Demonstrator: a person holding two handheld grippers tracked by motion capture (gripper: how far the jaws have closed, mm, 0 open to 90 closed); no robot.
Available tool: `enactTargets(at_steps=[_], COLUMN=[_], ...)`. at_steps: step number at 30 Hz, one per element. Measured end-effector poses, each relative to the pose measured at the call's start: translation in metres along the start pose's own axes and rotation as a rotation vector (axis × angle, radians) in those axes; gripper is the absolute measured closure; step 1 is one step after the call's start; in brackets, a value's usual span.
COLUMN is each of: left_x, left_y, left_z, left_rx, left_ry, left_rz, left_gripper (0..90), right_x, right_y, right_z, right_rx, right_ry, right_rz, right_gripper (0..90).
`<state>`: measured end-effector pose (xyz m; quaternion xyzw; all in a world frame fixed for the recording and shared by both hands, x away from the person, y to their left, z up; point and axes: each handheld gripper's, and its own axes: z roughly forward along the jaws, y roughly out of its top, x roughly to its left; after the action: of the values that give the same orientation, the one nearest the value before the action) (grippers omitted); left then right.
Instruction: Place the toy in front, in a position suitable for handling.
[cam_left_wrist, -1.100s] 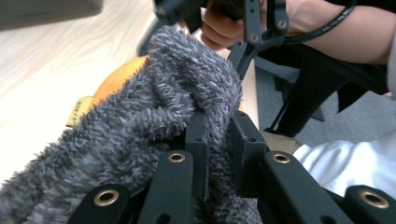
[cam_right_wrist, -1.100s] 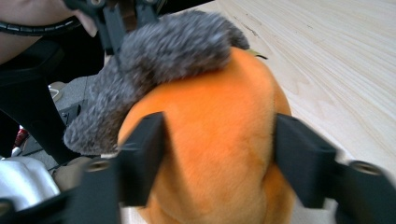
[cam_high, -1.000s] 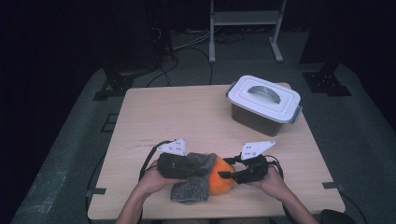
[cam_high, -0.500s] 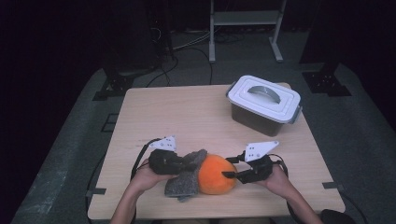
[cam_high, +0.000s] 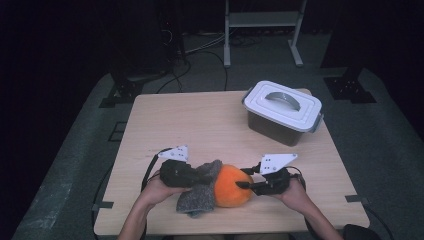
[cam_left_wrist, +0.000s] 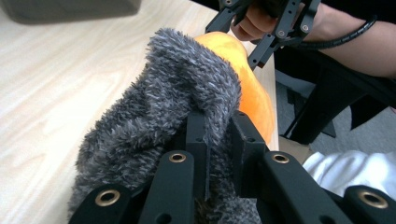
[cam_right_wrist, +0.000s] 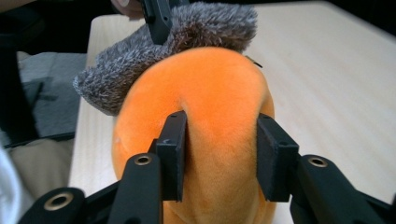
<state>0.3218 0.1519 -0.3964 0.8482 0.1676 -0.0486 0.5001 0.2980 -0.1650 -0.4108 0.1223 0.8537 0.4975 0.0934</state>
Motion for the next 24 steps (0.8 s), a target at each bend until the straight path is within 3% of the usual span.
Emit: enactTargets(at_steps=[5,9,13,15,17,19,22,24], left_x=[0.006,0.010,0.006,0.002,-0.002,-0.002,-0.003,-0.007], left_y=[-0.004,-0.008,-0.004,0.000,0.002,0.000,-0.001,0.000], left_z=[-0.010,-0.010,-0.003,0.001,0.004,0.006,0.010,0.013], left_rx=[-0.006,-0.003,-0.007,-0.005,-0.001,0.007,0.051,0.070], left_ry=[0.043,0.048,0.033,0.023,0.017,-0.003,-0.037,-0.072], left_rz=[-0.017,-0.033,-0.017,0.005,0.012,0.013,0.024,0.032], left_gripper=[79.7,79.7,79.5,79.1,79.1,79.3,79.5,79.4], right_x=[-0.005,-0.012,-0.004,0.004,0.009,0.006,-0.009,-0.015], right_y=[-0.002,-0.008,-0.005,-0.002,0.000,0.000,0.000,-0.003], right_z=[-0.003,-0.005,-0.001,0.002,0.004,0.003,-0.001,-0.002], right_rx=[0.009,0.023,0.008,0.002,0.013,0.024,0.031,0.044], right_ry=[-0.047,-0.034,-0.006,0.017,0.005,0.016,0.091,0.104], right_rz=[-0.011,0.031,-0.026,-0.087,-0.126,-0.084,0.085,0.149], right_gripper=[58.5,57.4,57.7,58.1,57.2,47.4,33.2,26.0])
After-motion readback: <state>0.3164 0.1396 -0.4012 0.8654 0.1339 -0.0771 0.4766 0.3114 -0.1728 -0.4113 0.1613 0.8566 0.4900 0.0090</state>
